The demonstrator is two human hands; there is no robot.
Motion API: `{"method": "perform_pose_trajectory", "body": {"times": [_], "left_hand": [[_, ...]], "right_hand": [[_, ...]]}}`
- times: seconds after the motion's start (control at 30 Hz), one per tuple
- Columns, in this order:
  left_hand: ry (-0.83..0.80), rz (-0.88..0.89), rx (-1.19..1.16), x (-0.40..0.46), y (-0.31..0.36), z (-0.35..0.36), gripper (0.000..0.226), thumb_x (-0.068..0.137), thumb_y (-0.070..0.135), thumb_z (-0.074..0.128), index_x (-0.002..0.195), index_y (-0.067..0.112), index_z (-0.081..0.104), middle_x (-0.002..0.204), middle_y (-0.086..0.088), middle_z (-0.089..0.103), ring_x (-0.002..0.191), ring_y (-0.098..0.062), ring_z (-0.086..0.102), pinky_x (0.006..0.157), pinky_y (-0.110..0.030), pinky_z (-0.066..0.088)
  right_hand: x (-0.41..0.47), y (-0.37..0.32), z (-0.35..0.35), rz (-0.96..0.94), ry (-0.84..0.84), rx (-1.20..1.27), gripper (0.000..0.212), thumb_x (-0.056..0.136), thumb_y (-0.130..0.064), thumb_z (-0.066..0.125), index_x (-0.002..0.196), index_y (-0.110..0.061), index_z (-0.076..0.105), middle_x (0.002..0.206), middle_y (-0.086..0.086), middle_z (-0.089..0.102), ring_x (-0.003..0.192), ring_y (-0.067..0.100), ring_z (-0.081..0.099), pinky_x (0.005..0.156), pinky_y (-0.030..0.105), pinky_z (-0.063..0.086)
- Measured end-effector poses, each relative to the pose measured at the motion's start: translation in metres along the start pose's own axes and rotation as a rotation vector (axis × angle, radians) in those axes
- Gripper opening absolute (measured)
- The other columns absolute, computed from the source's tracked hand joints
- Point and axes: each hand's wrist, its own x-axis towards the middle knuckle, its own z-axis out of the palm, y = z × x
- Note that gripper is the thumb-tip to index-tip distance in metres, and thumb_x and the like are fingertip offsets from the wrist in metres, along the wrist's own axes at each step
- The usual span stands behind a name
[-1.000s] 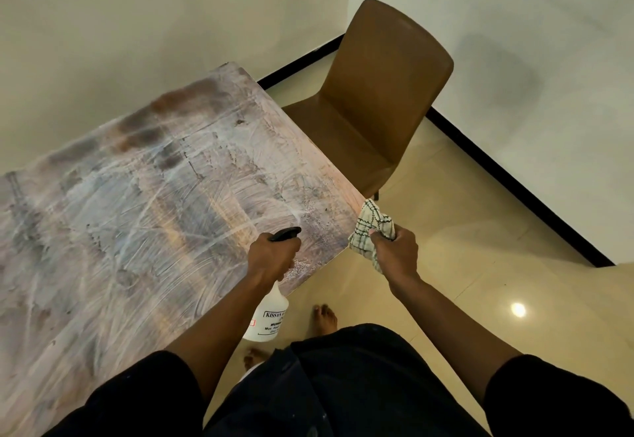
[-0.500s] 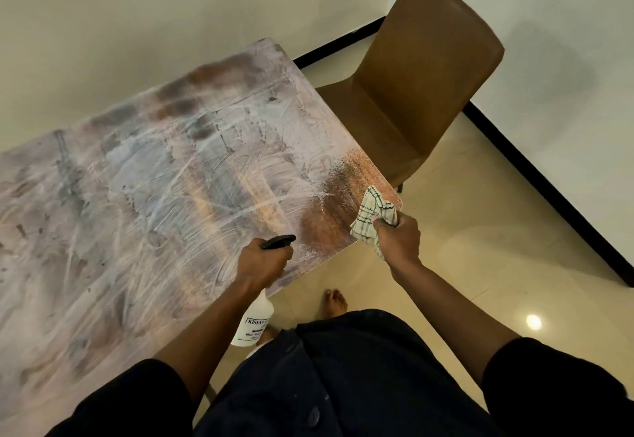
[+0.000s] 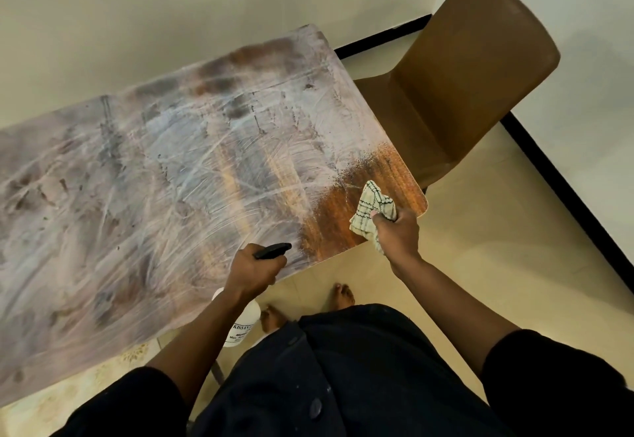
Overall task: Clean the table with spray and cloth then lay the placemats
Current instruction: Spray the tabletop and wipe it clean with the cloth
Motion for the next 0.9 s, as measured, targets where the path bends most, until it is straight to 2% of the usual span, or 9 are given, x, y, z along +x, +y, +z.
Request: {"method": "perform_pose_trajectory", "body": {"times": [0.07,0.17,0.27,0.43,0.53,0.63,0.77,0.9], "left_hand": [[-0.005,0.018,0.028,-0.004,-0.006,-0.003,0.018,0.088,0.014,0.072,0.074,0.008,0.08,0.058,-0.011,0.073,0.039,-0.012,0.052,0.045,-0.026,0.045],[-0.03,0.014,0.051,-0.009,-0.016,-0.01,0.02,0.088,0.011,0.071,0.071,0.008,0.081,0.063,-0.009,0.077,0.039,-0.01,0.052,0.045,-0.024,0.046],[-0.003,-0.015,0.034,-0.016,-0.029,-0.019,0.02,0.088,0.011,0.072,0.071,0.005,0.08,0.064,-0.011,0.076,0.037,-0.01,0.052,0.044,-0.025,0.046],[0.102,-0.075,0.006,-0.027,-0.06,-0.036,0.03,0.087,0.016,0.075,0.059,0.006,0.071,0.051,-0.012,0.066,0.038,-0.015,0.051,0.046,-0.028,0.044],[0.153,-0.095,-0.027,-0.03,-0.078,-0.047,0.022,0.087,0.017,0.075,0.069,0.006,0.075,0.058,-0.013,0.072,0.042,-0.017,0.057,0.051,-0.035,0.051],[0.148,-0.108,-0.061,-0.031,-0.089,-0.058,0.016,0.087,0.016,0.076,0.074,0.007,0.076,0.063,-0.012,0.075,0.045,-0.019,0.06,0.052,-0.034,0.05],[0.143,-0.104,0.003,-0.029,-0.105,-0.074,0.03,0.085,0.021,0.077,0.059,0.008,0.07,0.055,-0.012,0.07,0.044,-0.019,0.06,0.052,-0.033,0.051],[0.078,-0.146,-0.018,-0.026,-0.114,-0.089,0.026,0.087,0.019,0.073,0.066,0.005,0.075,0.059,-0.011,0.073,0.049,-0.026,0.061,0.054,-0.038,0.053]], "right_hand": [[-0.002,-0.001,0.005,-0.01,-0.025,0.009,0.018,0.097,-0.019,0.069,0.114,-0.013,0.073,0.11,0.003,0.075,0.099,0.024,0.073,0.08,0.031,0.057],[-0.005,-0.002,0.012,-0.037,-0.051,0.015,0.008,0.096,-0.018,0.07,0.099,-0.025,0.071,0.099,-0.002,0.074,0.093,0.023,0.074,0.087,0.043,0.062],[-0.006,-0.003,0.02,-0.043,-0.086,0.001,0.011,0.095,-0.018,0.07,0.103,-0.022,0.076,0.098,-0.003,0.077,0.091,0.021,0.075,0.086,0.048,0.063],[-0.014,-0.006,0.04,-0.095,-0.14,-0.06,0.014,0.097,-0.017,0.067,0.107,-0.02,0.076,0.1,-0.002,0.077,0.09,0.018,0.074,0.086,0.042,0.062],[-0.022,-0.008,0.053,-0.124,-0.187,-0.086,0.014,0.098,-0.015,0.067,0.107,-0.017,0.076,0.099,0.0,0.077,0.091,0.02,0.075,0.083,0.04,0.063],[-0.03,-0.01,0.066,-0.169,-0.202,-0.155,0.012,0.099,-0.018,0.066,0.106,-0.017,0.076,0.093,-0.003,0.075,0.087,0.018,0.074,0.08,0.039,0.062],[-0.042,-0.017,0.082,-0.211,-0.204,-0.211,0.01,0.099,-0.019,0.065,0.101,-0.02,0.075,0.091,-0.002,0.075,0.085,0.02,0.073,0.078,0.037,0.061],[-0.052,-0.023,0.099,-0.278,-0.208,-0.28,0.016,0.098,-0.017,0.065,0.11,-0.017,0.076,0.098,-0.001,0.076,0.089,0.021,0.072,0.079,0.038,0.06]]}}
